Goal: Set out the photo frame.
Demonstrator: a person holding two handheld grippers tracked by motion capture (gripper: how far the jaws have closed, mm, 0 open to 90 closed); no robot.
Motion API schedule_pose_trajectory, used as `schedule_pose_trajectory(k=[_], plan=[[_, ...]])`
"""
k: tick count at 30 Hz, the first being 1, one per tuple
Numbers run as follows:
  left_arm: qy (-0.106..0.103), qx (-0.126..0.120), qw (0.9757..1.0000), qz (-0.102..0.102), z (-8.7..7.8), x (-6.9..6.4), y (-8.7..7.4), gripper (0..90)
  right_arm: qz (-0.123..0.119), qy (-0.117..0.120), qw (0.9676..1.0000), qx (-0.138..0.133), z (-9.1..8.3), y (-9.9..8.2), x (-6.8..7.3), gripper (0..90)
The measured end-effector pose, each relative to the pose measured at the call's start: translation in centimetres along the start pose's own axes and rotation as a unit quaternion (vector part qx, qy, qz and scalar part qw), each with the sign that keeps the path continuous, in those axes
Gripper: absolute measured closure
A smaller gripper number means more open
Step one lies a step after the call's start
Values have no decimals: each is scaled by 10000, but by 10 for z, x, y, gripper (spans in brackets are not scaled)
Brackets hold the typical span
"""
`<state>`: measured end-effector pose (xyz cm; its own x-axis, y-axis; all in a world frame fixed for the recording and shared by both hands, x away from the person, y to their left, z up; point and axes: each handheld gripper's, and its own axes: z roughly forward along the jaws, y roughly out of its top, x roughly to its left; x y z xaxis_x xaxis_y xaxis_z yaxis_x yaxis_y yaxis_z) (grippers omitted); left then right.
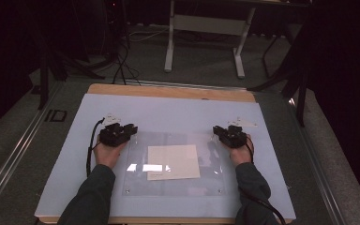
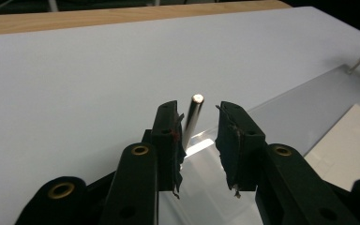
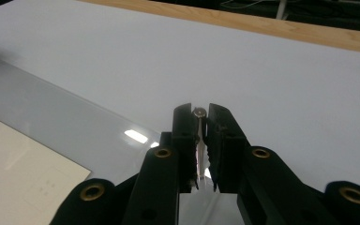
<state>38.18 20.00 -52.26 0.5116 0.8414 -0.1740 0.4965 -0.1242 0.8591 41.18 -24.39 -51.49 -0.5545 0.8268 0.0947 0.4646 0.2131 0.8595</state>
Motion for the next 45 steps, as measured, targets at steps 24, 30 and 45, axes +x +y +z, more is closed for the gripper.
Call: schedule_pose_trajectory(k=[24,30,45], plan=[[47,-252,9997,-7,6,1,-1,815,68,78,9999,-76,0,-3,-3,832],[101,-264,9996,-14,7,-1,-1,831,104,132,9998,-85,0,-3,-4,828],[-79,-207,9990,-376,9,5,0,822,268,216,9994,43,0,0,-7,830]])
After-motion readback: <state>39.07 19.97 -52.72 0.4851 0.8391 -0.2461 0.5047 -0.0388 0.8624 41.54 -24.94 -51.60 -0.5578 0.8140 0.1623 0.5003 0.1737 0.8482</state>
